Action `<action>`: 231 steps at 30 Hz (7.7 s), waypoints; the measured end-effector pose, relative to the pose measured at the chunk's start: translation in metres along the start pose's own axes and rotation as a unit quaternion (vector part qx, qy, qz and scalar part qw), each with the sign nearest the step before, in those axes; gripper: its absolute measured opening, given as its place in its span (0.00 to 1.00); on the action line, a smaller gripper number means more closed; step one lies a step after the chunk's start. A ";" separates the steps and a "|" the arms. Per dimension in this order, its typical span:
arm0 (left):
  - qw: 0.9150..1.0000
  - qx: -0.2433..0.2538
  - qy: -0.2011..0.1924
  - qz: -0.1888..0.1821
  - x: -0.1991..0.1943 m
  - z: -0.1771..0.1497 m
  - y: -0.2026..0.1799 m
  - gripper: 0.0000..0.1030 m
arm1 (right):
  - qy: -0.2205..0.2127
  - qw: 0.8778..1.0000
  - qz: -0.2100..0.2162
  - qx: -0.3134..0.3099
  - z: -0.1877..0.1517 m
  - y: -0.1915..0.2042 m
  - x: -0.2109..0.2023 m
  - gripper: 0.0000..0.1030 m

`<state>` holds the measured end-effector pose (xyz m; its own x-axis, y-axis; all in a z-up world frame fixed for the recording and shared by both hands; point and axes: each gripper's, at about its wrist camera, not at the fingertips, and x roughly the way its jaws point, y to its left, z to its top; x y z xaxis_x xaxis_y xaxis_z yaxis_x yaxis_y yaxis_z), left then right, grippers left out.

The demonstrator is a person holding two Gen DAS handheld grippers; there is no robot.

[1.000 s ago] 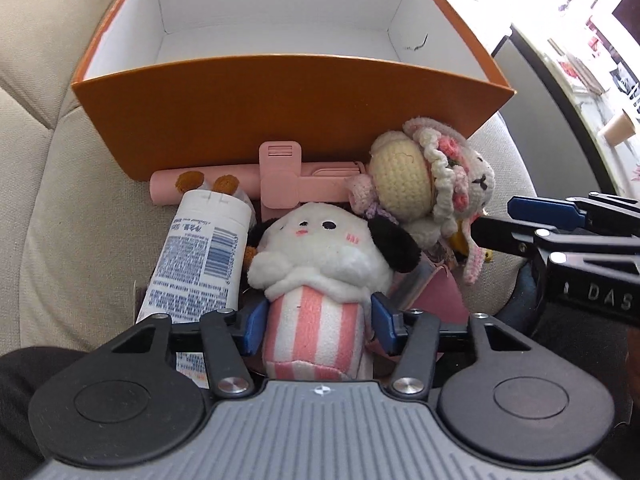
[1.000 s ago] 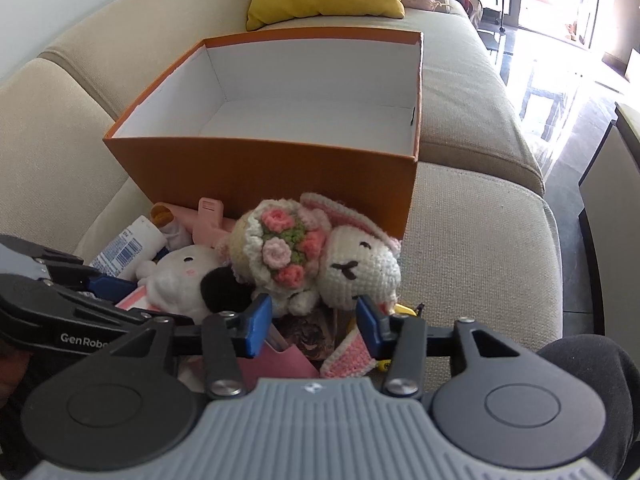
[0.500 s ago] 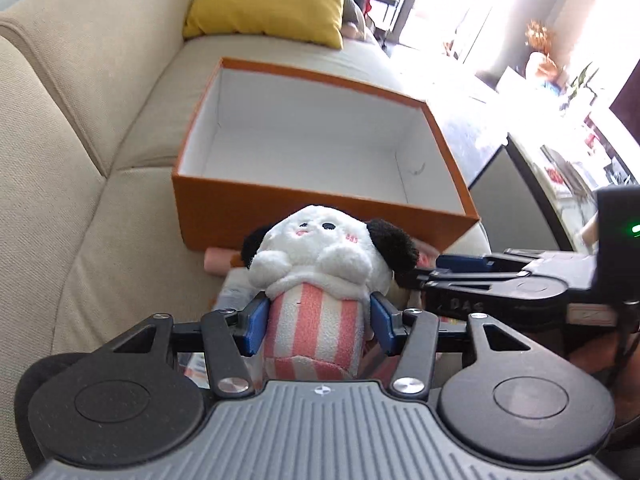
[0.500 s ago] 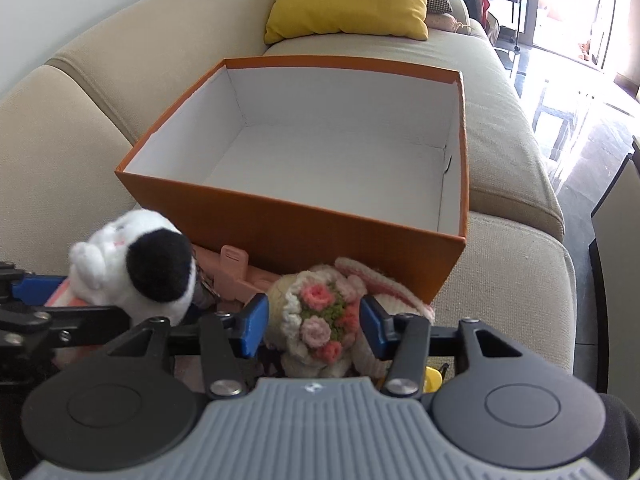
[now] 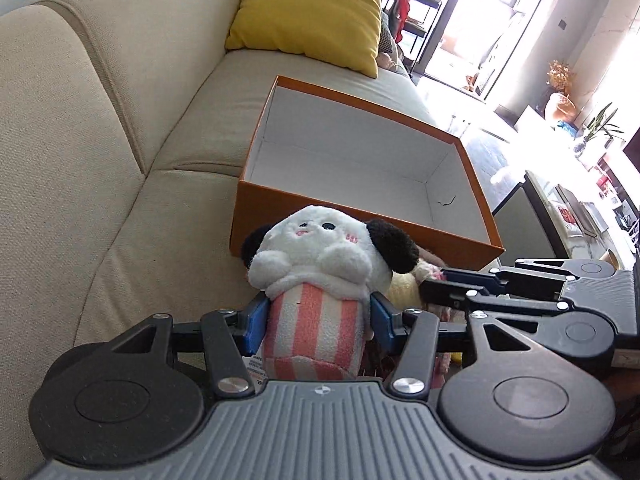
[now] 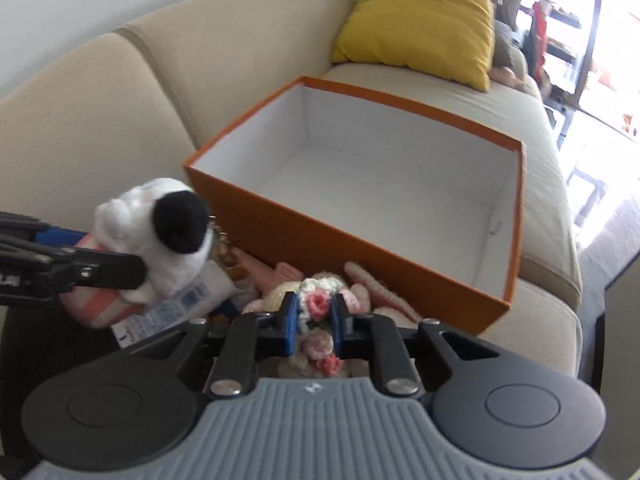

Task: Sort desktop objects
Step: 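Lift both plush toys and carry them toward the orange box, then lower both plush toys into the box and open both grippers, then withdraw both grippers from the box back toward the item pile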

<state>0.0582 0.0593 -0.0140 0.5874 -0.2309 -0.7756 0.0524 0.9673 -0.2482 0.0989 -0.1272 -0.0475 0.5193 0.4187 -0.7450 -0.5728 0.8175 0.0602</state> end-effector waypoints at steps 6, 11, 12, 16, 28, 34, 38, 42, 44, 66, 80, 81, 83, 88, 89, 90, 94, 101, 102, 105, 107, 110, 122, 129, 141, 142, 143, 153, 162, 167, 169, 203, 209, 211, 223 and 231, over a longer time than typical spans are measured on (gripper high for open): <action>1.000 -0.006 0.008 0.003 -0.003 -0.012 0.010 0.59 | 0.051 0.995 0.033 -0.078 -0.019 0.036 0.020 0.18; 1.000 -0.002 0.021 -0.001 0.000 -0.022 0.012 0.60 | 0.064 0.996 0.029 -0.050 -0.034 0.031 0.012 0.22; 1.000 -0.001 0.023 -0.004 0.001 -0.024 0.012 0.60 | 0.070 0.996 0.029 -0.040 -0.036 0.029 0.011 0.23; 0.999 0.007 0.030 -0.012 0.007 -0.028 0.009 0.60 | 0.096 0.994 0.045 0.022 -0.043 0.021 0.016 0.27; 1.000 -0.018 -0.009 0.003 -0.010 -0.021 0.028 0.60 | 0.114 0.944 0.041 0.307 -0.041 -0.010 0.044 0.61; 0.999 -0.029 -0.020 0.007 -0.011 -0.013 0.046 0.60 | 0.122 0.934 0.004 0.337 -0.028 0.001 0.063 0.68; 0.999 -0.032 -0.020 -0.002 -0.009 -0.010 0.055 0.60 | 0.139 0.933 -0.036 0.331 -0.020 0.012 0.078 0.72; 0.999 -0.034 -0.009 0.000 -0.001 -0.008 0.064 0.60 | 0.153 0.929 -0.057 0.332 -0.020 0.016 0.094 0.74; 0.999 -0.035 -0.004 -0.001 0.002 -0.008 0.067 0.60 | 0.154 0.928 -0.059 0.333 -0.021 0.016 0.098 0.73; 1.000 -0.011 0.008 -0.016 0.003 0.002 0.057 0.60 | 0.083 0.986 0.004 0.142 -0.007 0.030 0.012 0.44; 0.996 0.066 -0.050 -0.007 -0.008 0.059 0.014 0.60 | -0.022 0.996 0.007 -0.089 0.055 0.015 -0.029 0.44; 0.996 0.072 -0.055 -0.007 -0.007 0.066 0.012 0.60 | -0.026 0.995 0.005 -0.100 0.060 0.008 -0.032 0.44; 0.995 0.080 -0.064 -0.005 -0.002 0.080 0.004 0.60 | -0.032 0.993 0.004 -0.114 0.073 -0.008 -0.025 0.44; 0.991 0.115 -0.065 0.024 0.027 0.109 -0.018 0.60 | -0.019 0.991 0.020 -0.133 0.100 -0.038 -0.004 0.44; 0.990 0.124 -0.059 0.031 0.036 0.113 -0.023 0.60 | -0.010 0.991 0.025 -0.133 0.105 -0.046 0.002 0.44; 0.989 0.131 -0.049 0.038 0.046 0.115 -0.026 0.60 | 0.000 0.991 0.031 -0.129 0.109 -0.053 0.011 0.44; 0.982 0.170 0.001 0.078 0.088 0.114 -0.038 0.60 | 0.050 0.992 0.070 -0.093 0.117 -0.081 0.056 0.44; 0.943 0.285 0.057 0.160 0.137 0.083 -0.068 0.60 | 0.114 0.982 0.116 -0.094 0.097 -0.101 0.110 0.43; 0.937 0.299 0.062 0.169 0.141 0.079 -0.071 0.60 | 0.119 0.981 0.123 -0.092 0.096 -0.103 0.114 0.43; 0.925 0.321 0.085 0.184 0.152 0.073 -0.074 0.60 | 0.127 0.978 0.143 -0.084 0.092 -0.106 0.127 0.43; 0.925 0.318 0.097 0.185 0.157 0.075 -0.071 0.60 | 0.131 0.976 0.152 -0.080 0.092 -0.105 0.136 0.43; 0.922 0.321 0.111 0.188 0.161 0.075 -0.071 0.61 | 0.127 0.974 0.172 -0.076 0.091 -0.103 0.143 0.43; 0.924 0.303 0.158 0.172 0.163 0.079 -0.065 0.66 | 0.140 0.966 0.214 -0.024 0.096 -0.112 0.157 0.49; 0.936 0.287 0.147 0.140 0.137 0.081 -0.058 0.66 | 0.148 0.966 0.207 0.047 0.104 -0.128 0.146 0.55; 0.978 0.182 0.038 0.090 0.057 0.106 -0.029 0.54 | 0.198 0.949 0.194 0.151 0.104 -0.129 0.191 0.68; 0.979 0.176 0.037 0.097 0.055 0.107 -0.025 0.53 | 0.202 0.947 0.198 0.152 0.103 -0.127 0.193 0.67; 0.979 0.172 0.041 0.099 0.060 0.114 -0.022 0.53 | 0.202 0.948 0.195 0.147 0.104 -0.124 0.194 0.66; 0.989 0.103 0.089 0.051 0.105 0.104 0.016 0.27 | 0.174 0.964 0.198 0.047 0.102 -0.099 0.188 0.58; 0.992 0.098 0.061 0.052 0.084 0.103 0.027 0.23 | 0.171 0.974 0.146 0.001 0.114 -0.087 0.170 0.60; 0.991 0.126 0.035 0.032 0.075 0.107 0.018 0.23 | 0.145 0.981 0.123 -0.028 0.128 -0.079 0.147 0.59; 0.985 0.160 0.035 0.052 0.078 0.108 0.007 0.23 | 0.152 0.981 0.116 -0.037 0.128 -0.074 0.148 0.55; 0.791 0.537 0.279 0.088 0.188 0.108 -0.058 0.12 | 0.154 0.970 0.171 0.081 0.091 -0.112 0.161 0.59; 0.815 0.517 0.248 0.082 0.174 0.099 -0.052 0.06 | 0.145 0.971 0.174 0.082 0.093 -0.118 0.157 0.59; 0.830 0.499 0.241 0.065 0.164 0.098 -0.050 0.05 | 0.144 0.972 0.167 0.078 0.097 -0.118 0.158 0.59; 0.878 0.444 0.179 0.005 0.130 0.103 -0.071 0.00 | 0.150 0.965 0.214 0.000 0.095 -0.106 0.171 0.42; 0.903 0.395 0.163 0.043 0.122 0.111 -0.055 0.00 | 0.144 0.961 0.236 -0.018 0.102 -0.087 0.181 0.41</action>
<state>0.2171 -0.0102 -0.0309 0.3538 -0.0451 -0.9342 0.6533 0.7267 0.2124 0.3070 -0.0825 -0.1198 0.0036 0.6084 -0.7936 -0.7256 0.5477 0.4166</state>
